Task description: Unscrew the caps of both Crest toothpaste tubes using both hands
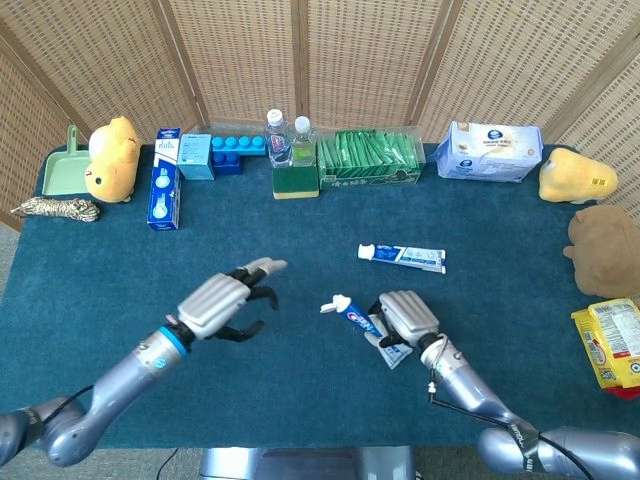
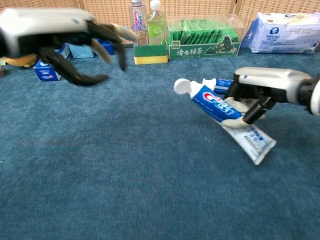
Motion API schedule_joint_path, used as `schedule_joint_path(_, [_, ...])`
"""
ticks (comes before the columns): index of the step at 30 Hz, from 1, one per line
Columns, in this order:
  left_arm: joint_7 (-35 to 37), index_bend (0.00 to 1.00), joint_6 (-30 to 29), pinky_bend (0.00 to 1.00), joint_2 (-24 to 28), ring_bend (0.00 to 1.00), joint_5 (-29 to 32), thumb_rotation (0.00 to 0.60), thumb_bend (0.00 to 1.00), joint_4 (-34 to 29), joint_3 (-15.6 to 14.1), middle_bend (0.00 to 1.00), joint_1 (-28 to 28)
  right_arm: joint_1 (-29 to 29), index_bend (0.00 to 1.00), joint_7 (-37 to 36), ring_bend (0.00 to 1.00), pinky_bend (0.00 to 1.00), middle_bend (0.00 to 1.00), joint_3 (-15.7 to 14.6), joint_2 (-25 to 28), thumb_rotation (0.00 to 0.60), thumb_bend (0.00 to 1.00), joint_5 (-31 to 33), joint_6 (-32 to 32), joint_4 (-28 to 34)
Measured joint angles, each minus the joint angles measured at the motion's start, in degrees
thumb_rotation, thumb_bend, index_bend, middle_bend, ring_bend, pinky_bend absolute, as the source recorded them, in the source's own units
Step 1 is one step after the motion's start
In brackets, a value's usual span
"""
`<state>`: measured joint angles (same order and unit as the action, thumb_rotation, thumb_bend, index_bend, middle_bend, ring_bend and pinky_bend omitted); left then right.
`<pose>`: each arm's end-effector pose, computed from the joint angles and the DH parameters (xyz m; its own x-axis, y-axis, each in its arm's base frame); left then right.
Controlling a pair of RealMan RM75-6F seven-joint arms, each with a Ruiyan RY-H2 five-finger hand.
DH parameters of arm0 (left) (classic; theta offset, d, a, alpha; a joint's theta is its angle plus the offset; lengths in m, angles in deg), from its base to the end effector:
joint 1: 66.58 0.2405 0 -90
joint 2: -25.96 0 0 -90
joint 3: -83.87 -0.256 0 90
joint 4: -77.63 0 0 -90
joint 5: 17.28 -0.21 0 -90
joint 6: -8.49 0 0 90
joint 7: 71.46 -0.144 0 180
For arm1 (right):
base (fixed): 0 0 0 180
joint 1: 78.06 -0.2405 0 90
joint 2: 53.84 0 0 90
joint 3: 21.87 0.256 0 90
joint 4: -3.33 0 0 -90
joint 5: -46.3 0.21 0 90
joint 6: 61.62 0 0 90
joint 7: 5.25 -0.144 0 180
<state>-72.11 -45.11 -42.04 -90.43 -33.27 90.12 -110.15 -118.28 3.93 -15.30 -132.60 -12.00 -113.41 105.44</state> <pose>-0.0991 0.2897 0.0544 0.2495 0.4420 0.8616 0.8715 -0.4904 -0.0008 -0.1474 -0.2956 0.0032 0.1931 -0.5139 0.8359 -0.9638 -0.2590 0.0634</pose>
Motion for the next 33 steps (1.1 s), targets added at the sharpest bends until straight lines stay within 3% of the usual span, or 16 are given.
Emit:
schedule_joint_path(6, [2.3, 0.38, -3.2, 0.19, 5.3, 0.0, 0.1, 0.6, 0.4, -0.6, -0.2, 0.04, 3.6, 0.4, 0.73, 0.8, 0.58, 0.57, 0.63, -1.5, 2.5, 0.6, 0.45, -0.9, 0.9, -0.2])
schedule_joint_path(15, [5.3, 0.38, -7.6, 0.18, 11.5, 0.0, 1.6, 0.6, 0.4, -1.1, -0.7, 0.04, 9.4, 0.5, 0.43, 3.2, 0.4, 0.33, 0.44, -3.3, 4.1, 0.6, 0.37, -3.0, 1.7, 0.9])
schedule_joint_path(17, [5.6, 0.38, -7.9, 0.18, 12.0, 0.0, 1.8, 0.6, 0.4, -1.0, -0.9, 0.03, 10.2, 0.4, 0.39, 3.2, 0.35, 0.3, 0.4, -3.3, 4.3, 0.572, 0.37, -3.4, 1.9, 1.1])
schedule_joint_path(22, [5.9, 0.37, -7.8, 0.17, 12.7, 0.0, 2.2, 0.6, 0.4, -0.7, -1.5, 0.02, 11.6, 0.4, 0.25, 3.2, 0.27, 0.27, 0.33, -3.7, 5.1, 0.391, 0.35, -4.2, 2.6, 1.5])
schedule_joint_path(24, [6.1, 0.37, -7.7, 0.17, 12.8, 0.0, 2.2, 0.6, 0.4, -0.6, -1.5, 0.02, 11.9, 0.4, 0.21, 3.1, 0.25, 0.26, 0.31, -3.9, 5.3, 0.349, 0.32, -4.3, 2.8, 1.5])
schedule_joint_path(33, [6.8, 0.36, -8.1, 0.17, 13.1, 0.0, 2.1, 0.6, 0.4, -0.2, -1.1, 0.02, 13.3, 0.7, 0.18, 2.1, 0.22, 0.26, 0.29, -3.9, 6.0, 0.325, 0.28, -5.3, 3.0, 1.8])
